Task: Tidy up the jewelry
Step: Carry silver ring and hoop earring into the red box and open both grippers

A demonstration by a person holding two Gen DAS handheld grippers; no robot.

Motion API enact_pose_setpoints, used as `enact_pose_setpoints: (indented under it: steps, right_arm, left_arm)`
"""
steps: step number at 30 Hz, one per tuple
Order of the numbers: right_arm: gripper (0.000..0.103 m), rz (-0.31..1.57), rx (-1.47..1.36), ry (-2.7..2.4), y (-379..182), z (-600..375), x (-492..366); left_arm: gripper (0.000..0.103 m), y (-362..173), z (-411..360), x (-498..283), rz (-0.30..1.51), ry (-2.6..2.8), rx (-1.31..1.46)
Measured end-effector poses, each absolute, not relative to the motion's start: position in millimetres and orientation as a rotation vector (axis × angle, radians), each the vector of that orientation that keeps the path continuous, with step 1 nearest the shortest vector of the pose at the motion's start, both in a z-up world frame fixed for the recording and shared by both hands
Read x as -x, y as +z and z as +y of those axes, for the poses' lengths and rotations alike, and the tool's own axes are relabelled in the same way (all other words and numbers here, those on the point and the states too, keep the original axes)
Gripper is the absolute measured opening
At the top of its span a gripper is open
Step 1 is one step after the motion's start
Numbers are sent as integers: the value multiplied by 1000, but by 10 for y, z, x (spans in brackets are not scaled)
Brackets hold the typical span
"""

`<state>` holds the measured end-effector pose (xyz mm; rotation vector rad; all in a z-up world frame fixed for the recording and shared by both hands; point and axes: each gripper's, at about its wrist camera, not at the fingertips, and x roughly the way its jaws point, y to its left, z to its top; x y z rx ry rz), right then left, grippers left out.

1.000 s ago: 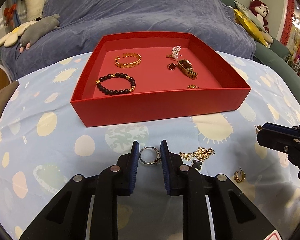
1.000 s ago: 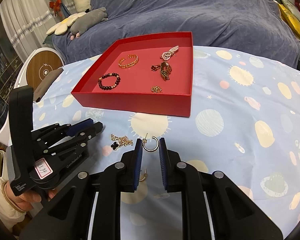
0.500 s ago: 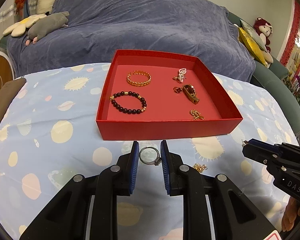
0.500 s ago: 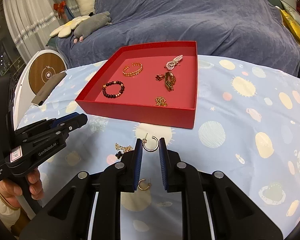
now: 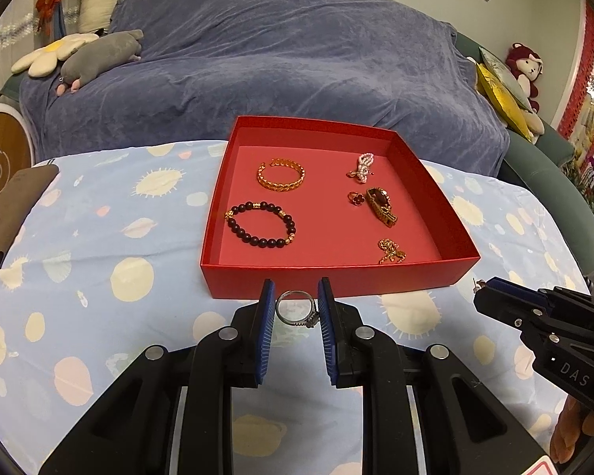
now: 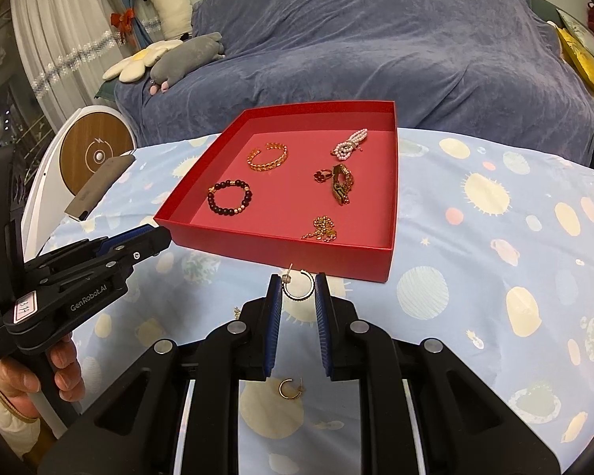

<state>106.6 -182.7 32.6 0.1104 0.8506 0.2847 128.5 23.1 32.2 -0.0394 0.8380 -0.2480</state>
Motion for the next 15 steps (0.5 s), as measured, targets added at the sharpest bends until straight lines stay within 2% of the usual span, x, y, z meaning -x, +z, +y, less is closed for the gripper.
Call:
enact_pose_setpoints:
  steps: [15]
  right_arm:
    - [16, 798, -119, 285, 548, -1866, -1312]
  left_arm:
    - [19, 604, 281, -1562, 787, -229, 17]
